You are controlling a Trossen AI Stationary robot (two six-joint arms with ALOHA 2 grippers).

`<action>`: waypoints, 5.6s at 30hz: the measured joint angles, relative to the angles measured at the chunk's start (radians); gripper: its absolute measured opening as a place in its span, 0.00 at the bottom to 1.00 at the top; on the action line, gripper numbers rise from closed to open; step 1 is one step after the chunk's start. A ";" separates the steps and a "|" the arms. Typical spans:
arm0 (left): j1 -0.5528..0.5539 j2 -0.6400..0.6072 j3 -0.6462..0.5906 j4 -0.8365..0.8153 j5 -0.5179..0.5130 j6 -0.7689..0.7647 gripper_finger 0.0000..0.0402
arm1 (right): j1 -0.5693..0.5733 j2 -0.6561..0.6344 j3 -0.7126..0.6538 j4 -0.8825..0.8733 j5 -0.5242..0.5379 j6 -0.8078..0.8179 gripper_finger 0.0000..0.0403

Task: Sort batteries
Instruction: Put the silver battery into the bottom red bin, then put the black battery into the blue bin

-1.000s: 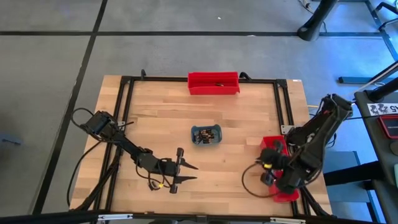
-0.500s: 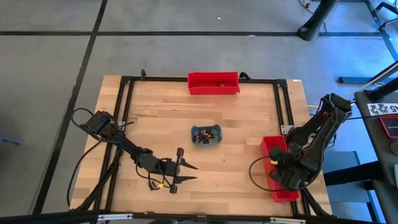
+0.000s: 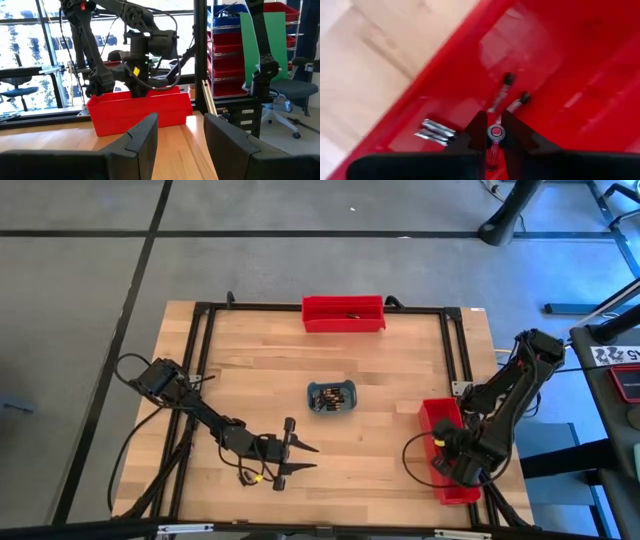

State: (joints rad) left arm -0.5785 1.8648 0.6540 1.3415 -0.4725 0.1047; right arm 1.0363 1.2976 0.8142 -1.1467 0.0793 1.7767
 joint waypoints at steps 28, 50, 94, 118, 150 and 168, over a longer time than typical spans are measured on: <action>0.003 0.000 0.000 0.007 -0.002 -0.056 0.37 | -0.003 -0.002 -0.068 0.047 0.030 0.028 0.27; -0.260 -0.080 0.812 -2.013 -0.343 -0.480 0.37 | -0.022 0.008 0.389 0.333 0.913 -1.119 0.29; -0.519 -0.086 0.296 -1.869 0.004 -1.136 0.37 | -0.356 0.383 0.234 1.331 0.582 -1.587 0.29; -0.710 -0.017 0.303 -2.108 -0.084 -2.252 0.37 | -0.356 0.383 0.234 1.328 0.581 -1.587 0.29; -0.451 -0.003 0.373 -1.948 -0.110 -0.926 0.53 | -0.356 0.383 0.235 1.307 0.537 -1.575 0.29; -0.428 -0.001 0.253 -1.733 -0.189 -1.003 0.04 | -0.365 0.412 0.234 1.313 0.529 -1.545 0.29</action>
State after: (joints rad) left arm -1.0069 1.8638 0.9069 -0.3912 -0.6611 -0.8978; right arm 0.6717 1.7100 1.0485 0.1662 0.6086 0.2317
